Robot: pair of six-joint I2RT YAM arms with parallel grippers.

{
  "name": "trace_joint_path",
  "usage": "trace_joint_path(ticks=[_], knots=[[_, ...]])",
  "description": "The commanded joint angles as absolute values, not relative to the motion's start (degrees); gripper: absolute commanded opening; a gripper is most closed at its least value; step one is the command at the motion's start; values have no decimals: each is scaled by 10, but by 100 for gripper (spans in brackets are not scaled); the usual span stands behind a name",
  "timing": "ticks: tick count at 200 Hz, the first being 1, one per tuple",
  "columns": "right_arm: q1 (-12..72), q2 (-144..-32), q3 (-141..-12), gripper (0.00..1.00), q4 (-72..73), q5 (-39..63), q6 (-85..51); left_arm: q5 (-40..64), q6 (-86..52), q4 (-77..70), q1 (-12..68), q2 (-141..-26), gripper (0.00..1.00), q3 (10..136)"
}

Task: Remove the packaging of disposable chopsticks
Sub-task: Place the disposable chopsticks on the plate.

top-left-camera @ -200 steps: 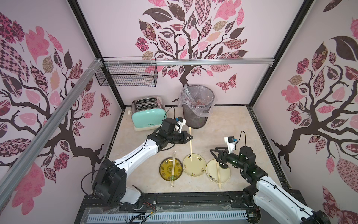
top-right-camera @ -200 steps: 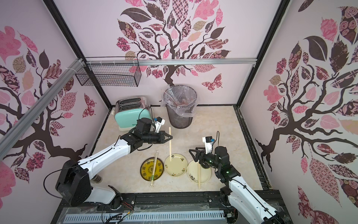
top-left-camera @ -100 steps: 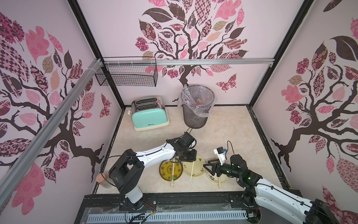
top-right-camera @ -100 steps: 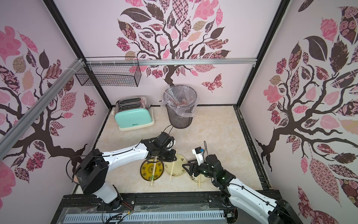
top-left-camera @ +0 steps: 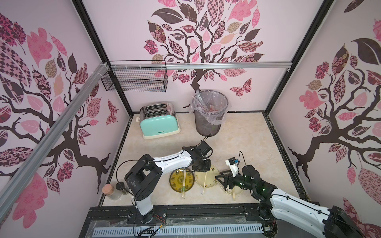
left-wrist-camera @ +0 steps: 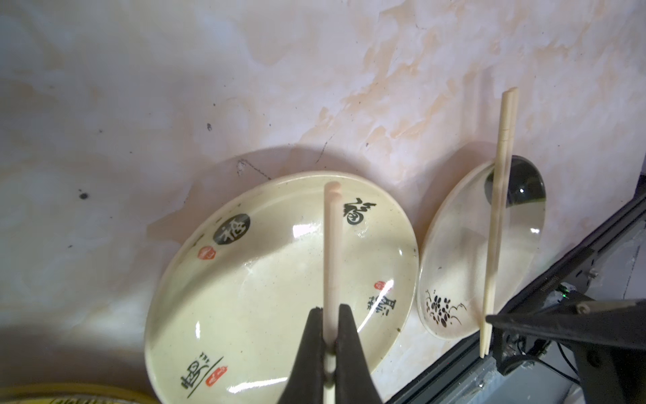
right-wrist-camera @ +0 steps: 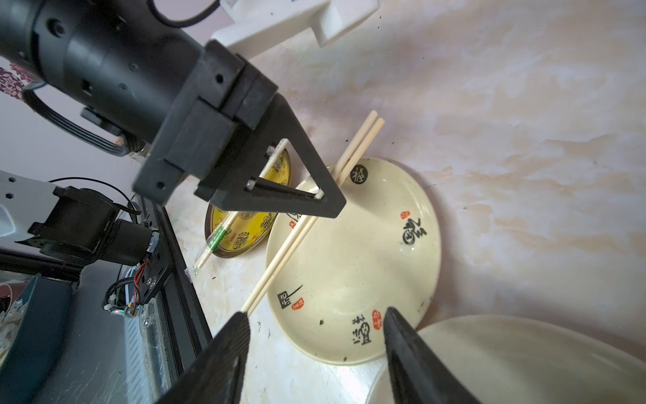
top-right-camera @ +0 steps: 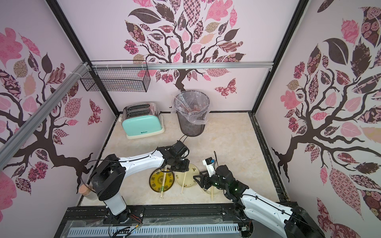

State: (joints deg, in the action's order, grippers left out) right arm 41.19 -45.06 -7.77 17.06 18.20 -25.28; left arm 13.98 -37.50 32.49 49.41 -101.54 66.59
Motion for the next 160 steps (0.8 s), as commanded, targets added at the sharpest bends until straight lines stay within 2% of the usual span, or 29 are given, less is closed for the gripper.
trace_joint_path(ticks=[1, 160], knots=[[416, -451, -76, 64, 181, 176, -245, 128, -373, 343, 497, -1034, 0, 689], [416, -441, -73, 63, 164, 146, -252, 28, -377, 504, 532, -1143, 0, 828]])
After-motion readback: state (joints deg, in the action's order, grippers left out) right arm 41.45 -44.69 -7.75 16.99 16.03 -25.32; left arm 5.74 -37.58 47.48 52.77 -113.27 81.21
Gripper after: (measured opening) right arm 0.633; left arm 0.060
